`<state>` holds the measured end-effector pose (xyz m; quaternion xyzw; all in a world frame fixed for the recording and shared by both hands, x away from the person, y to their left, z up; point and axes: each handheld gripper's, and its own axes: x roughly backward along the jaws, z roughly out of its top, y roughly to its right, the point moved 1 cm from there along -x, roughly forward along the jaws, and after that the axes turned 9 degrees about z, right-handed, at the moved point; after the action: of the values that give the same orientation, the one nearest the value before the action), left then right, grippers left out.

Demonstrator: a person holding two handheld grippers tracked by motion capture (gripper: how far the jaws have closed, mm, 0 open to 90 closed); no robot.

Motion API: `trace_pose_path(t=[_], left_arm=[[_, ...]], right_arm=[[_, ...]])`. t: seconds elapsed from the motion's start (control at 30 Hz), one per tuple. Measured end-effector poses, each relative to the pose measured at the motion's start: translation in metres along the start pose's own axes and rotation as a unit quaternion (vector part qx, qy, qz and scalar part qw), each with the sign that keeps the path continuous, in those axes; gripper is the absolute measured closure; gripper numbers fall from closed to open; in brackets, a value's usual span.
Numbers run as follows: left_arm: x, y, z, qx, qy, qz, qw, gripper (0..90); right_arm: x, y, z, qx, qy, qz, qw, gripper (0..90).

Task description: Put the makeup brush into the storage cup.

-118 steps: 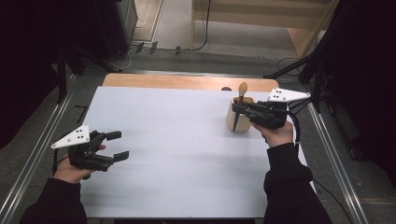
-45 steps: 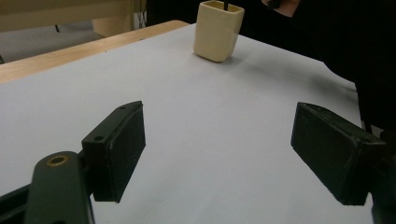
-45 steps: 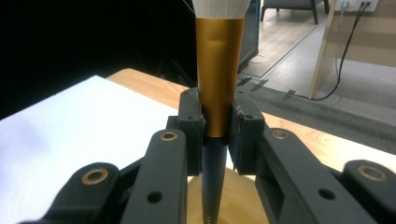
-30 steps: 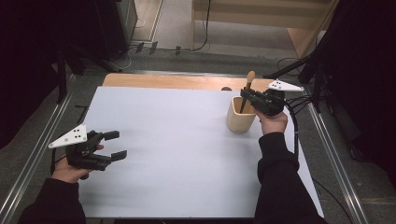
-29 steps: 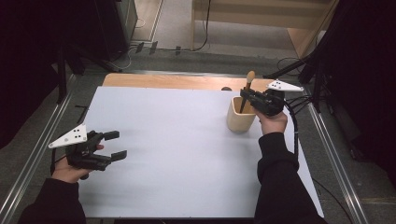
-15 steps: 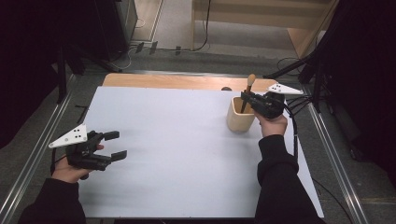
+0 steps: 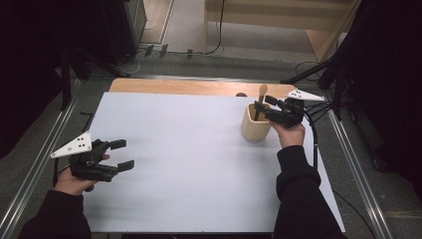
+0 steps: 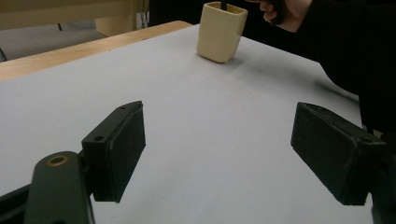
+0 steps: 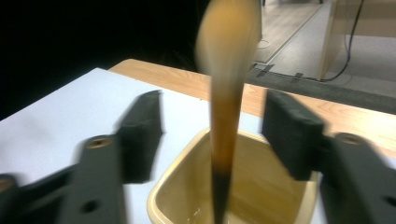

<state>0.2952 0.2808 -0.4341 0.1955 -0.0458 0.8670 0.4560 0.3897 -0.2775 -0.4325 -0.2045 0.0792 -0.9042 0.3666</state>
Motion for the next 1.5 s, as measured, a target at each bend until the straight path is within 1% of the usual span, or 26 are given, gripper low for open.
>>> trace_pose_path(t=[0.07, 0.1, 0.2, 0.3, 0.47, 0.57, 0.7, 0.83, 1.03, 1.2, 1.3, 1.5], left_arm=[[0.0, 0.0, 0.0, 0.0, -0.001, 0.0, 1.0, 18.6], [-0.001, 0.001, 0.0, -0.001, -0.002, 0.0, 1.0, 18.6], [-0.001, 0.001, 0.0, -0.003, -0.002, -0.001, 1.0, 18.6], [-0.001, 0.001, 0.0, 0.0, -0.003, 0.0, 1.0, 18.6], [-0.001, 0.001, 0.0, -0.002, -0.004, -0.003, 1.0, 18.6], [-0.001, 0.001, 0.0, -0.001, -0.003, -0.002, 1.0, 18.6], [-0.001, 0.001, 0.0, 0.0, -0.005, -0.001, 1.0, 18.6], [-0.002, 0.001, -0.001, 0.0, -0.004, -0.001, 1.0, 18.6], [-0.002, 0.0, -0.001, 0.001, -0.004, 0.0, 1.0, 18.6], [-0.002, 0.0, -0.002, -0.003, -0.006, 0.0, 1.0, 18.5], [-0.002, 0.0, -0.002, -0.004, -0.006, 0.0, 1.0, 18.2], [-0.002, 0.0, -0.002, -0.004, -0.003, 0.001, 1.0, 18.1]], right_arm=[[0.001, 0.0, -0.001, -0.005, -0.011, -0.011, 0.9999, 23.2], [0.001, 0.0, -0.001, -0.005, -0.012, -0.011, 0.9999, 22.2], [0.003, 0.0, -0.001, -0.005, -0.017, -0.011, 0.9998, 20.8], [0.003, -0.003, -0.002, 0.001, -0.019, -0.01, 0.9998, 19.6], [0.003, -0.006, -0.006, 0.005, -0.026, -0.008, 0.9996, 18.9], [0.005, -0.007, -0.008, 0.005, -0.024, -0.003, 0.9997, 18.9], [0.006, -0.011, -0.01, 0.007, -0.027, 0.004, 0.9996, 18.9], [0.007, -0.016, -0.013, 0.01, -0.025, 0.015, 0.9995, 18.9], [0.011, -0.025, -0.018, 0.02, -0.026, 0.028, 0.9991, 20.0], [0.015, -0.033, -0.022, 0.034, -0.017, 0.037, 0.9986, 20.1], [0.017, -0.035, -0.026, 0.035, -0.021, 0.048, 0.9981, 19.8], [0.023, -0.041, -0.031, 0.043, -0.014, 0.062, 0.9971, 17.6]])
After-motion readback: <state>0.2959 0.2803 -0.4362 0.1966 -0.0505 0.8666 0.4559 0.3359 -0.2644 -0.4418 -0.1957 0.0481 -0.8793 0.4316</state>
